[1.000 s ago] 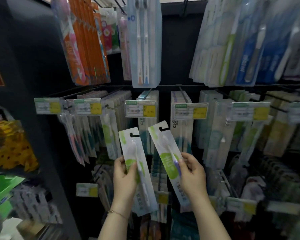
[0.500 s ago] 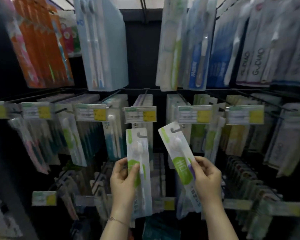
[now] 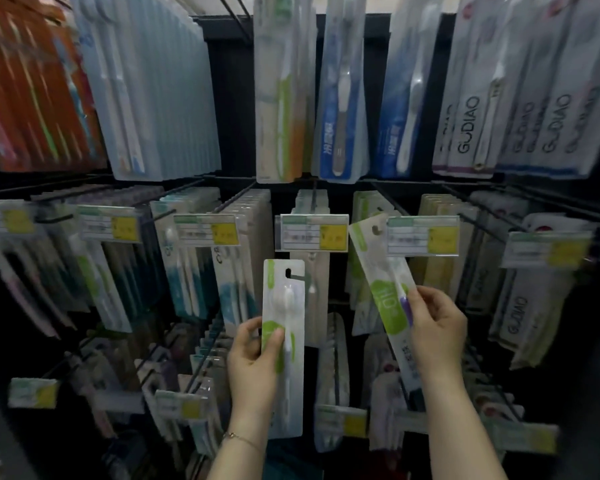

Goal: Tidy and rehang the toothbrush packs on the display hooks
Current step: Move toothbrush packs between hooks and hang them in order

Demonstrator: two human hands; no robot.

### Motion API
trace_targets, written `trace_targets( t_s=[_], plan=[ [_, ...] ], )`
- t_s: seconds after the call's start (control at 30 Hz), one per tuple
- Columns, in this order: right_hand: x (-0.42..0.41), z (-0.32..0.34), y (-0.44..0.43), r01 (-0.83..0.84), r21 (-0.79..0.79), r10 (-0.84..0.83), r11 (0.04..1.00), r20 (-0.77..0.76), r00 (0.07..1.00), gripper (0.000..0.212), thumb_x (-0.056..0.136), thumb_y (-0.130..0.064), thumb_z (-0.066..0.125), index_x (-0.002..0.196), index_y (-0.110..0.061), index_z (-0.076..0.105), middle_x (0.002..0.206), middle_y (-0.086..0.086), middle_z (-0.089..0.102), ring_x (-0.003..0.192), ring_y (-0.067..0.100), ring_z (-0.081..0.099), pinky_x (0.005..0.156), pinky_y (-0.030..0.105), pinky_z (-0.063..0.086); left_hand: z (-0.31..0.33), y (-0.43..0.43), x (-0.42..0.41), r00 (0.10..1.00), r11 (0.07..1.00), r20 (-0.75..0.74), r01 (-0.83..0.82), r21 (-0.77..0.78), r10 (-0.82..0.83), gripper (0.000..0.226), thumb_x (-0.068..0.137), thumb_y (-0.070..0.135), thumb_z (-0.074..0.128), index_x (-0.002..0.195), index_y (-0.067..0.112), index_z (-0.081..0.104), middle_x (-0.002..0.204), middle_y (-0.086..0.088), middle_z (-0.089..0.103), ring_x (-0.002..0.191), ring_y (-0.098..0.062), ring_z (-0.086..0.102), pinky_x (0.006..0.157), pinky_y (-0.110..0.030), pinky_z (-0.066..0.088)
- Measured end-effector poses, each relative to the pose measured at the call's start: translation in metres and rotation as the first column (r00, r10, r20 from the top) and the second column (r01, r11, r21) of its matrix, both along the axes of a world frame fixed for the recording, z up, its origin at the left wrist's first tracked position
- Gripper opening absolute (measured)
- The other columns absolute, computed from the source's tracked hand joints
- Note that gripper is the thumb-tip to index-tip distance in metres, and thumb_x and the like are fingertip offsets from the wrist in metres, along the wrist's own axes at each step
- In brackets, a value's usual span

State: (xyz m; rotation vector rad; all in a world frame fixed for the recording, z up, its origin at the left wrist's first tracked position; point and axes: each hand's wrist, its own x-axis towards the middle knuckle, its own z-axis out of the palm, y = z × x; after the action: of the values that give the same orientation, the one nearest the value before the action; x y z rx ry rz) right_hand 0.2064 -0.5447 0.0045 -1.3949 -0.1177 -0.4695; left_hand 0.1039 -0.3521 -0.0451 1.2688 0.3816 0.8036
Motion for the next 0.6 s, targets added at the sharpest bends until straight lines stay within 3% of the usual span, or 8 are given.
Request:
trace_targets(
  t_s=[0.27, 0.47, 0.6],
  plan=[
    [0.001, 0.003, -0.011, -0.023, -0.072, 0.025, 0.997, 0.026, 0.999, 0.013, 0.096, -0.016, 0.060, 0.087, -0.021, 0.067, 0.083, -0.007, 0.070, 0.074, -0.004, 0.066, 0.064, 0.012, 0.049, 0.005, -0.019, 0.000, 0.999, 0.999, 0.019, -0.033, -0.016, 0.033, 0.019, 0.093, 0.012, 0.068, 0.104, 0.027, 0.064, 0.084, 0.013, 0.077, 0.080, -0.001, 0.071, 0.062, -0.013, 0.053],
    [0.007, 0.016, -0.014, 0.005, -0.073, -0.002, 0.997, 0.047, 0.999, 0.008, 0.097, -0.017, 0.060, 0.093, -0.017, 0.067, 0.085, -0.006, 0.069, 0.072, -0.006, 0.064, 0.061, 0.007, 0.047, 0.003, -0.027, 0.001, 0.999, 0.999, 0.021, -0.046, -0.024, 0.047, 0.017, 0.093, 0.011, 0.068, 0.105, 0.024, 0.066, 0.092, 0.001, 0.078, 0.087, -0.016, 0.074, 0.072, -0.027, 0.056],
    [0.008, 0.009, -0.016, 0.002, 0.050, -0.001, 0.999, -0.024, 1.000, 0.014, 0.097, -0.017, 0.059, 0.086, -0.023, 0.065, 0.086, -0.003, 0.069, 0.074, -0.002, 0.066, 0.064, 0.010, 0.048, 0.003, -0.031, -0.002, 0.999, 0.999, 0.041, -0.029, -0.038, 0.031, 0.016, 0.094, 0.009, 0.067, 0.102, 0.022, 0.066, 0.092, -0.001, 0.078, 0.082, -0.012, 0.073, 0.067, -0.021, 0.057]
  ],
)
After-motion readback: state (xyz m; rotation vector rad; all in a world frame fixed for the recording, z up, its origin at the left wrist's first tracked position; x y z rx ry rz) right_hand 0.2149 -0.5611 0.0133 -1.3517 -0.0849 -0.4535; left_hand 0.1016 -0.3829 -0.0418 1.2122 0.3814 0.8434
